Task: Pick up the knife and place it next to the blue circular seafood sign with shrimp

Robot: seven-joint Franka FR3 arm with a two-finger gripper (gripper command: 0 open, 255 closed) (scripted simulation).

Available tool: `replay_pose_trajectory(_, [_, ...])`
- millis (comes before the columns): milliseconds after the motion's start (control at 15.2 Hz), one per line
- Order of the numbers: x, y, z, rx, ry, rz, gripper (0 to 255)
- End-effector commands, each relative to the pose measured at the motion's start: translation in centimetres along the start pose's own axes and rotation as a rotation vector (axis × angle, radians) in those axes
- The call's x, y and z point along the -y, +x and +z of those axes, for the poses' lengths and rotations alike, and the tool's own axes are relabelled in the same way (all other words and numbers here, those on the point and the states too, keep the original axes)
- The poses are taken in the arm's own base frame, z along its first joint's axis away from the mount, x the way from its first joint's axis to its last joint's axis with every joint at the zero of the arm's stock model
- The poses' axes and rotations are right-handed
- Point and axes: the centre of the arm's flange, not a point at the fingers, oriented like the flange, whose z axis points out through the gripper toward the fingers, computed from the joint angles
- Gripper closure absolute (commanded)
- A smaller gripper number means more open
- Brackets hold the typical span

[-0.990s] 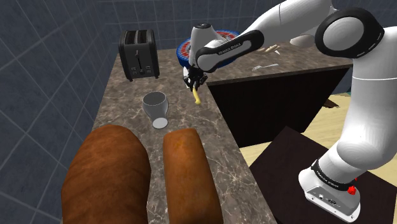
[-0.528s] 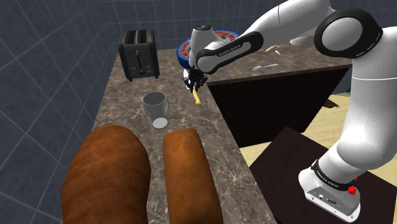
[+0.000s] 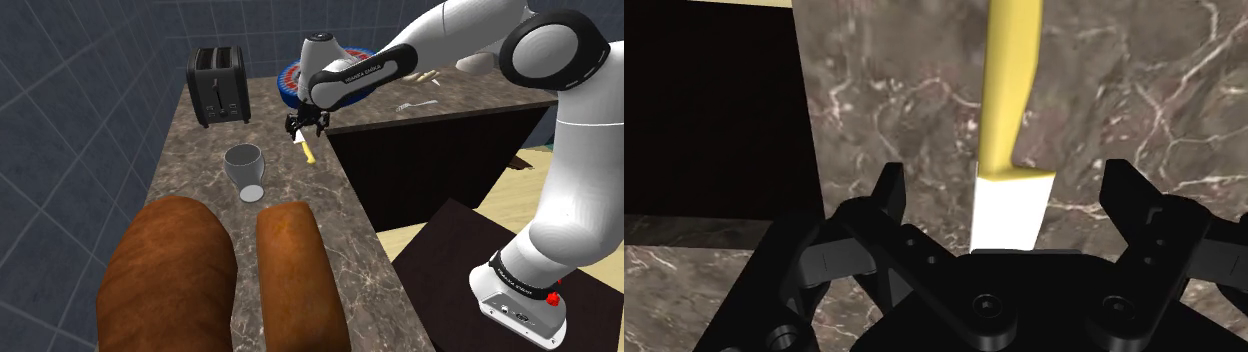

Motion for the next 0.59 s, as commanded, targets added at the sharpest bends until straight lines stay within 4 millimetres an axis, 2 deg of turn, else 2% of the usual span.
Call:
replay_pose_trajectory(0, [0.1,-0.1,-2.4,0.000,0.000,0.000,0])
replay_pose_trajectory(66, [0.1,-0.1,-3.5,0.000,0.000,0.000,0])
replay_pose_trajectory(528, [0.1,-0.1,-3.5,0.000,0.000,0.000,0])
